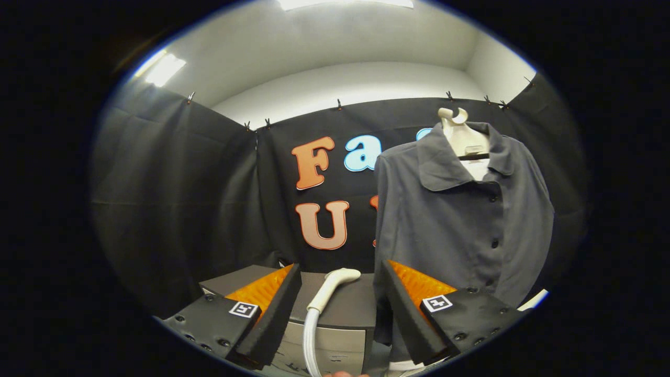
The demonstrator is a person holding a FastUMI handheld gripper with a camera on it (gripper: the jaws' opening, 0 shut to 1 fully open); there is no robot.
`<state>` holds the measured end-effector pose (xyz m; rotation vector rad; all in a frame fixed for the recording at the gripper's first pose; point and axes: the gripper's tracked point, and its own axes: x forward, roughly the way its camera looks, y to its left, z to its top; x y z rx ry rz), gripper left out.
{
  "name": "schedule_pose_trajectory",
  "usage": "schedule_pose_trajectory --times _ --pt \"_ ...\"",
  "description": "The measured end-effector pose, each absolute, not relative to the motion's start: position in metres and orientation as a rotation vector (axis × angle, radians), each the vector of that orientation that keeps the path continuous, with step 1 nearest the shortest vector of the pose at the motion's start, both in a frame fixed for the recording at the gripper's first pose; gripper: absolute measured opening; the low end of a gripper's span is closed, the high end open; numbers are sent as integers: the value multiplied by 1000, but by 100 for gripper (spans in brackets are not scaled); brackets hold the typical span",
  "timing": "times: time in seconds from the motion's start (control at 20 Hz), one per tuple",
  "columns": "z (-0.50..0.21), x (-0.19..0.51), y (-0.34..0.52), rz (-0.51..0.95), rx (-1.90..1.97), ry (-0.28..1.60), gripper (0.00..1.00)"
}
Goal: Iron the clothes twice with a garment steamer, once on the left side and once on the right side.
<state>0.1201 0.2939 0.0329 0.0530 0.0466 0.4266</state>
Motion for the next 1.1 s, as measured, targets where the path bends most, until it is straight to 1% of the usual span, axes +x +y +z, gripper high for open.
schedule_pose_trajectory --times 0.2,0.4,0.6,1.0,1.1 --pt "24 153 338 437 43 61 98" --pt "-7 194 375 422 -13 123 98" --pt "-48 222 403 408 -27 226 96" --pt "-114 286 406 281 -116 347 95" --pt "-134 295 410 273 -151 400 95"
